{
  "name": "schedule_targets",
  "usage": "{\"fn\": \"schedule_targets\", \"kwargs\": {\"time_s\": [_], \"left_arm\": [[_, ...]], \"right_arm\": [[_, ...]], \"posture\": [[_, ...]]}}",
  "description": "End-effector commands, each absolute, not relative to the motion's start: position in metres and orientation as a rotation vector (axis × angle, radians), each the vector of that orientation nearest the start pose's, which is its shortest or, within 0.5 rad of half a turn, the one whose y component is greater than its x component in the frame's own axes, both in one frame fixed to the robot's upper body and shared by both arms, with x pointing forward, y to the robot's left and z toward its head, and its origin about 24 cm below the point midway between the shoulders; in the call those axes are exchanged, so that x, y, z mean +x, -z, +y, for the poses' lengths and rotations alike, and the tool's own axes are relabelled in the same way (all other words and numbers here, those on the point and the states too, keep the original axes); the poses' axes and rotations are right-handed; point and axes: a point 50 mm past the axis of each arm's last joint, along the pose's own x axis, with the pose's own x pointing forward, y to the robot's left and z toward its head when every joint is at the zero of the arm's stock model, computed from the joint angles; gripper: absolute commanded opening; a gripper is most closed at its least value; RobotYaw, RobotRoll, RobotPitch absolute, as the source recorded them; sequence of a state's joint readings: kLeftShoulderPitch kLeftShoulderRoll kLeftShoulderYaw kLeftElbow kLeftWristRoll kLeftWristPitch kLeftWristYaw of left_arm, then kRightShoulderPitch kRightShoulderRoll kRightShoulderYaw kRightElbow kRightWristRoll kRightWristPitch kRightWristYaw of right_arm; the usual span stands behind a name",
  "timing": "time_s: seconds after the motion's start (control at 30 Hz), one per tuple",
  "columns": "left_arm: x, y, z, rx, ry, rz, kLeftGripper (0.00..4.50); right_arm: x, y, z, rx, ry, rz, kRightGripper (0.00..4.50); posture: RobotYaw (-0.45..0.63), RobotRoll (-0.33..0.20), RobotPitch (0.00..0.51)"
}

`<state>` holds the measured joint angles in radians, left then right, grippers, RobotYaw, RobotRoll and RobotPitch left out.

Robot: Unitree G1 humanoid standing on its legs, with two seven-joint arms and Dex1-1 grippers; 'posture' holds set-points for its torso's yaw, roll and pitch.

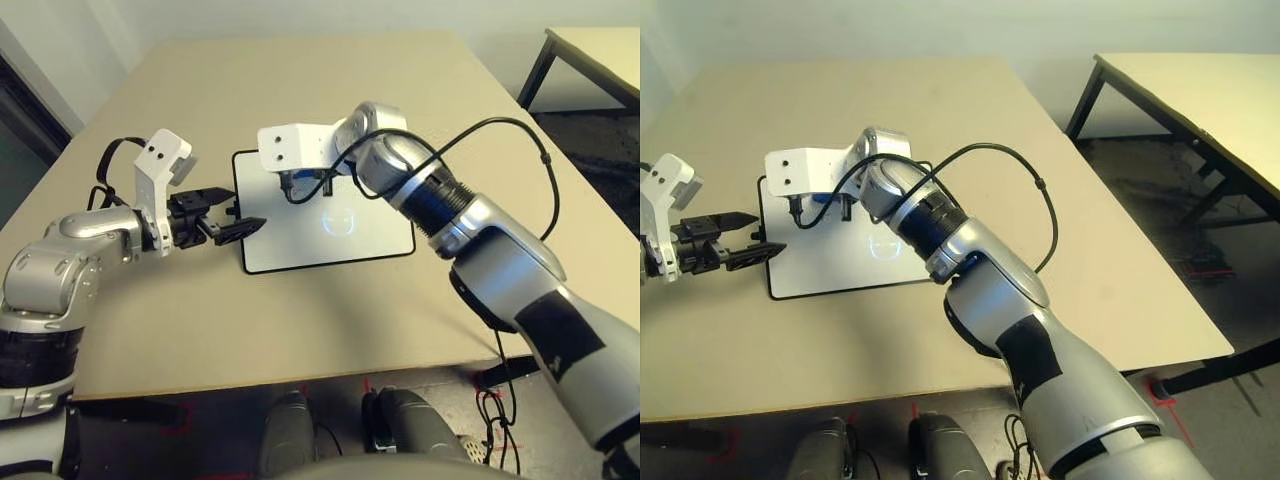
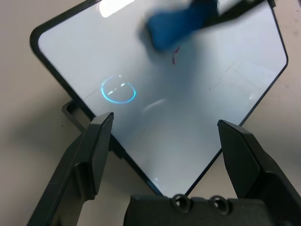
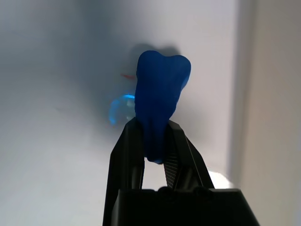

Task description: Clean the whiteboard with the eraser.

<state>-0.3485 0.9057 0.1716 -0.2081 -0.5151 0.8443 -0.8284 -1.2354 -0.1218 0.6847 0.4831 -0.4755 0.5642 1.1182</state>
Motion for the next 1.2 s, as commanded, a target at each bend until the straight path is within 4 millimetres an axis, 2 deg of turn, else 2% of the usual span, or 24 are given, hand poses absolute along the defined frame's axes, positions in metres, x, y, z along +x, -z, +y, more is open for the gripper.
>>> {"fn": "schedule_targets", "kwargs": {"time_s": [0.03, 0.13, 0.2, 0.33, 0.43, 0.57, 0.73, 0.87, 0.93, 1.07, 1.2], "left_arm": [[0.269, -0.186, 0.253, 0.251, 0.689, 0.362, 4.50], [0.269, -0.186, 0.253, 0.250, 0.689, 0.362, 4.50], [0.270, -0.186, 0.253, 0.250, 0.692, 0.361, 4.50], [0.272, -0.186, 0.252, 0.252, 0.696, 0.359, 4.50], [0.273, -0.187, 0.251, 0.253, 0.698, 0.359, 4.50], [0.273, -0.187, 0.251, 0.253, 0.699, 0.357, 4.50], [0.273, -0.187, 0.251, 0.254, 0.697, 0.356, 4.50], [0.274, -0.187, 0.251, 0.254, 0.700, 0.354, 4.50], [0.274, -0.187, 0.251, 0.254, 0.701, 0.353, 4.50], [0.275, -0.187, 0.250, 0.255, 0.705, 0.353, 4.50], [0.275, -0.186, 0.249, 0.253, 0.706, 0.352, 4.50]], "right_arm": [[0.326, -0.186, 0.008, -1.338, -1.212, 0.392, 0.57], [0.318, -0.182, 0.002, -1.348, -1.228, 0.414, 0.57], [0.323, -0.187, 0.003, -1.341, -1.201, 0.409, 0.57], [0.346, -0.219, 0.018, -1.281, -1.079, 0.309, 0.57], [0.355, -0.233, 0.027, -1.258, -1.047, 0.269, 0.57], [0.352, -0.229, 0.028, -1.287, -1.083, 0.288, 0.57], [0.332, -0.208, 0.015, -1.364, -1.179, 0.356, 0.57], [0.327, -0.204, 0.012, -1.384, -1.189, 0.371, 0.57], [0.329, -0.207, 0.015, -1.374, -1.176, 0.359, 0.57], [0.348, -0.228, 0.030, -1.323, -1.080, 0.279, 0.57], [0.355, -0.230, 0.034, -1.314, -1.065, 0.277, 0.57]], "posture": [[0.07, 0.000, 0.087], [0.07, 0.000, 0.086], [0.06, 0.000, 0.085], [0.06, 0.000, 0.084], [0.06, 0.000, 0.081], [0.06, 0.000, 0.079], [0.06, 0.000, 0.075], [0.06, 0.000, 0.074], [0.06, 0.000, 0.073], [0.06, 0.000, 0.071], [0.07, 0.000, 0.071]]}}
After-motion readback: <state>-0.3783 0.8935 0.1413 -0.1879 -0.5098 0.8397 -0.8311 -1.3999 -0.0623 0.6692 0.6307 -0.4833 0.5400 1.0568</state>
